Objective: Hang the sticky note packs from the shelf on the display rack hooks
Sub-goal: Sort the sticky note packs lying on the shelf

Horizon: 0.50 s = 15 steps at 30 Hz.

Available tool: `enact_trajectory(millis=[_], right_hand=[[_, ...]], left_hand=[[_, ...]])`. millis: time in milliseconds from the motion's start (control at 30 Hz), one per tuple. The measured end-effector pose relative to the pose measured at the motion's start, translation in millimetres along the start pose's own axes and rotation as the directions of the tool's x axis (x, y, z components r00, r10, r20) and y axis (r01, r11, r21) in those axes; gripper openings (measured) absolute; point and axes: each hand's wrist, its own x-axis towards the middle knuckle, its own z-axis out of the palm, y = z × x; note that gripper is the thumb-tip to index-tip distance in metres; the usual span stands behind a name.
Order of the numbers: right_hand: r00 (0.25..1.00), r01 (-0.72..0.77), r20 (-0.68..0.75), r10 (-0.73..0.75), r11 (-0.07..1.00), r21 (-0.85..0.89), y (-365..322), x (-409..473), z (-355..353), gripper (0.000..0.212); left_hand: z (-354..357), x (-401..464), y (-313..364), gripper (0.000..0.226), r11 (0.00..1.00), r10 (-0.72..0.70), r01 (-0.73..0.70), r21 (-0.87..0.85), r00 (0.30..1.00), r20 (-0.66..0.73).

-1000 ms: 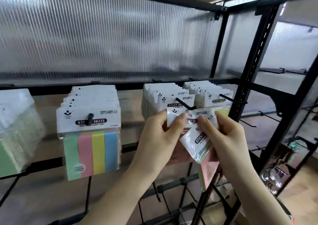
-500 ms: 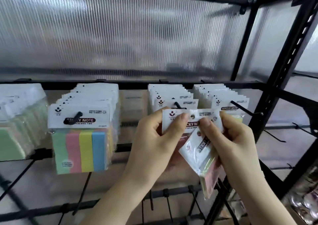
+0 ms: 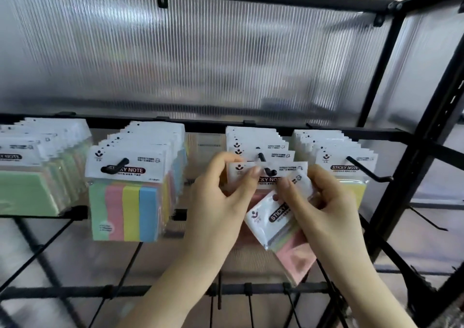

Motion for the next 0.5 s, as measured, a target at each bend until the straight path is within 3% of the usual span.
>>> enact_trajectory(millis=[167,500], right_hand=[[0.994,0.003,-0.105,-0.02,0.988,-0.156,9,2,4,0.025],[0.982,-0.042,-0.187,-0.019,0.948,-0.316,22,13,17,0.028]], left_hand=[[3,5,-13,0.03,0.996,0.031,-0.018,0.09,0.989,-0.144],[8,15,-33,0.029,0.979,0.025,0.018,0.204,0.978,-0.206]])
